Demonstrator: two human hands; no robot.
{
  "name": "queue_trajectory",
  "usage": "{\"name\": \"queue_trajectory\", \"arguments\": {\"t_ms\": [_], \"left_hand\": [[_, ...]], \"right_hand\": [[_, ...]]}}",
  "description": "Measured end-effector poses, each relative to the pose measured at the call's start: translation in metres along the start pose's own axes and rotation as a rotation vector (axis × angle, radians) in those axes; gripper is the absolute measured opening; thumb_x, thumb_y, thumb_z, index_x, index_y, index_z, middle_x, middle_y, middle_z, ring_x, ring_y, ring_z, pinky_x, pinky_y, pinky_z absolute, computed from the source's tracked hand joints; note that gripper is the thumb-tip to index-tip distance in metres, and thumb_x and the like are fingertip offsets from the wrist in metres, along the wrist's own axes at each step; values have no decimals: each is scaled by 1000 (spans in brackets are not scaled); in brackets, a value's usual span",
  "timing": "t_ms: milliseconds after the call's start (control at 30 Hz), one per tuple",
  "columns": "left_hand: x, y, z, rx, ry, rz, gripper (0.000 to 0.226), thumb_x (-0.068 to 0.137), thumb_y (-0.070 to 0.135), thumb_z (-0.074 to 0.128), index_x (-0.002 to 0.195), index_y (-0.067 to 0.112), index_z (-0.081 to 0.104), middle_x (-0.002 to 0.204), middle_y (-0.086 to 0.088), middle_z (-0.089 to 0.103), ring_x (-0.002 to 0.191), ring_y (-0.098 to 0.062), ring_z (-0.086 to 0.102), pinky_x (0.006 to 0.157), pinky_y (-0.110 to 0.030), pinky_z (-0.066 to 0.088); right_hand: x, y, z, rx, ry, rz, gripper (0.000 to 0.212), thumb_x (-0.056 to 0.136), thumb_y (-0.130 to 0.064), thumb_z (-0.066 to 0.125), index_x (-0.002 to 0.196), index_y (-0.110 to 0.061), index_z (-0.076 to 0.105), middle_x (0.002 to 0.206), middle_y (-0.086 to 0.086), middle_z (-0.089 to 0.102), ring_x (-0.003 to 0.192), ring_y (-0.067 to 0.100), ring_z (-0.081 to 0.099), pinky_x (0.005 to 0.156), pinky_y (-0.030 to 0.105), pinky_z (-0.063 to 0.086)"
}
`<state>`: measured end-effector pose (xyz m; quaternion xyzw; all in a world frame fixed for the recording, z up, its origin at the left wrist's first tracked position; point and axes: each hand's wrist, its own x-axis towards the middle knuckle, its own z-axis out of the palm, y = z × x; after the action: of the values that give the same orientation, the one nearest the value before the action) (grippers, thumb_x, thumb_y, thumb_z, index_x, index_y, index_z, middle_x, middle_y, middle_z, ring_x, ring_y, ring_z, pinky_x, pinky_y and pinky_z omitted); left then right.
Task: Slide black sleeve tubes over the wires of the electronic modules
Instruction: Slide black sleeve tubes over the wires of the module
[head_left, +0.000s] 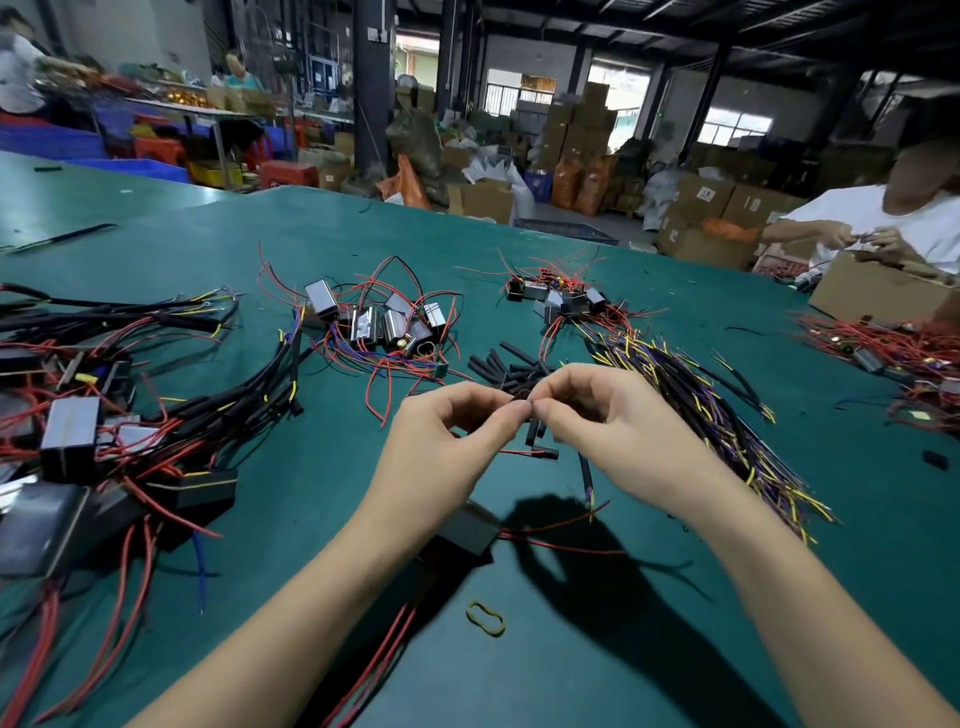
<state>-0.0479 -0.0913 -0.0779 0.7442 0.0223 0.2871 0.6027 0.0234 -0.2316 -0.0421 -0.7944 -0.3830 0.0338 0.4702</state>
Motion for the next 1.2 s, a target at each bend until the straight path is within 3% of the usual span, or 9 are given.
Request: {"name": "queue_trajectory", "arguments": {"t_ms": [100, 300, 367, 567, 833, 933, 1033, 1133, 1200], "left_hand": [[3, -1, -2, -140, -34, -114, 9, 83, 19, 71, 74, 19, 72, 61, 13, 66, 59, 3, 54, 59, -7, 41], [5, -2, -5, -219, -79, -185, 10, 84, 20, 69, 78, 14, 73, 60, 12, 64, 57, 4, 52, 57, -5, 38], [5, -3, -6, -231, -76, -197, 10, 84, 19, 69, 81, 11, 74, 66, 6, 66, 60, 1, 53, 60, -7, 40], [3, -1, -8, -218, -106, -220, 9, 85, 15, 67, 77, 12, 70, 50, 14, 54, 48, 3, 43, 51, -6, 34], [3, -3, -12, -156, -153, -284, 20, 84, 21, 69, 66, 17, 63, 47, 13, 47, 46, -2, 36, 45, -9, 29], [2, -3, -10, -67, -127, -161, 11, 87, 20, 67, 77, 13, 66, 58, 8, 54, 53, -7, 43, 53, -14, 36], [1, -4, -4, -6, -56, -37, 11, 93, 19, 58, 103, 18, 59, 75, 1, 63, 71, -21, 56, 74, -36, 48], [0, -5, -2, -20, -10, -2, 9, 97, 18, 50, 102, 24, 54, 70, 8, 64, 63, -15, 52, 68, -39, 45], [-1, -6, -2, 21, 7, 47, 12, 95, 10, 51, 97, 18, 58, 72, 8, 64, 61, -7, 53, 65, -31, 44]], "right_hand": [[0, -2, 4, 35, 25, -9, 17, 90, -9, 58, 78, -20, 64, 72, 5, 62, 65, 16, 50, 67, 44, 47], [1, -1, 9, 175, 24, -8, 17, 92, -3, 55, 82, -15, 62, 63, -9, 58, 58, 6, 51, 61, 16, 44], [1, 1, 11, 216, 42, -14, 16, 92, -2, 55, 83, -13, 61, 61, -10, 58, 58, 5, 52, 62, 15, 44], [-2, 8, 20, 374, 99, 3, 17, 94, -1, 52, 85, -12, 61, 58, -5, 54, 53, 5, 48, 54, 10, 38], [-2, 12, 21, 366, 67, -19, 17, 94, -3, 53, 84, -14, 61, 59, -17, 56, 53, 0, 43, 57, 11, 39], [-2, 10, 19, 273, 42, -25, 18, 94, -2, 53, 84, -14, 62, 55, -15, 52, 53, 2, 38, 54, 12, 34], [-2, 9, 14, 181, 33, -15, 17, 93, -3, 55, 83, -13, 63, 59, -11, 48, 55, 4, 37, 52, 15, 31], [-3, 8, 12, 110, 26, -13, 15, 93, -3, 55, 83, -11, 63, 64, -3, 51, 55, 3, 37, 52, 15, 31], [-3, 7, 10, 87, 12, -20, 15, 93, -3, 55, 83, -11, 63, 64, -2, 53, 55, 4, 38, 53, 18, 30]]}}
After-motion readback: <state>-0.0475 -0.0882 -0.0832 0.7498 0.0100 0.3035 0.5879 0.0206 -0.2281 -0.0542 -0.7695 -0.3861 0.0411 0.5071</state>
